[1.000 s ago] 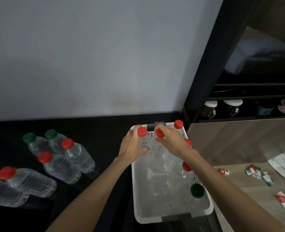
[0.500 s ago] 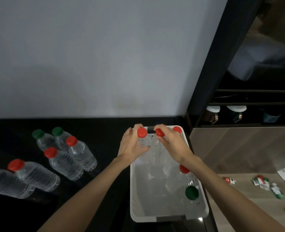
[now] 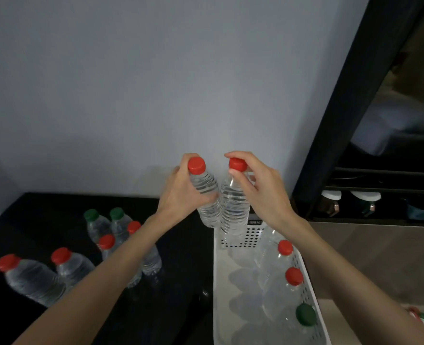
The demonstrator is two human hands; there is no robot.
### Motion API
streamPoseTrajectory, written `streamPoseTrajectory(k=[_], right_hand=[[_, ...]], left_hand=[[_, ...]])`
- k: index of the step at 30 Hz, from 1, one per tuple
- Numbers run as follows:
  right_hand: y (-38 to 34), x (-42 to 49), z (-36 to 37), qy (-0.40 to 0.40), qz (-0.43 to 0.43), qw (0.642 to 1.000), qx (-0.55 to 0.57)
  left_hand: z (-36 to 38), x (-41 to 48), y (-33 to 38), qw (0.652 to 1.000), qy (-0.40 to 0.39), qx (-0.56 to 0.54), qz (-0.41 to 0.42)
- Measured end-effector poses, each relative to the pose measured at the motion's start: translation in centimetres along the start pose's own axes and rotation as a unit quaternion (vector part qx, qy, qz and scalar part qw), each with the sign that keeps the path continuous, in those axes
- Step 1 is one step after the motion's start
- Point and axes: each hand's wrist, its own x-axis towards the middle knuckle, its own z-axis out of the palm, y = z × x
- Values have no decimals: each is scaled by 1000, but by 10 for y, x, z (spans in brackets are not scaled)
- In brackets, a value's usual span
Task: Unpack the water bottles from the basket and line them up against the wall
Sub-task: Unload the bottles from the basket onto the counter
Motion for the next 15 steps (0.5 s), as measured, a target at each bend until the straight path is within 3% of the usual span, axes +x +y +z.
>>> streamPoseTrajectory(k=[10,15], right_hand=[[-24,31,79,-50,22,999,-1],[-6,39,131,-73,78,994,-9]], left_hand=[[-62,26,-78,997,-49,53,-34],[-66,42,-130,985,-142,94,-41]])
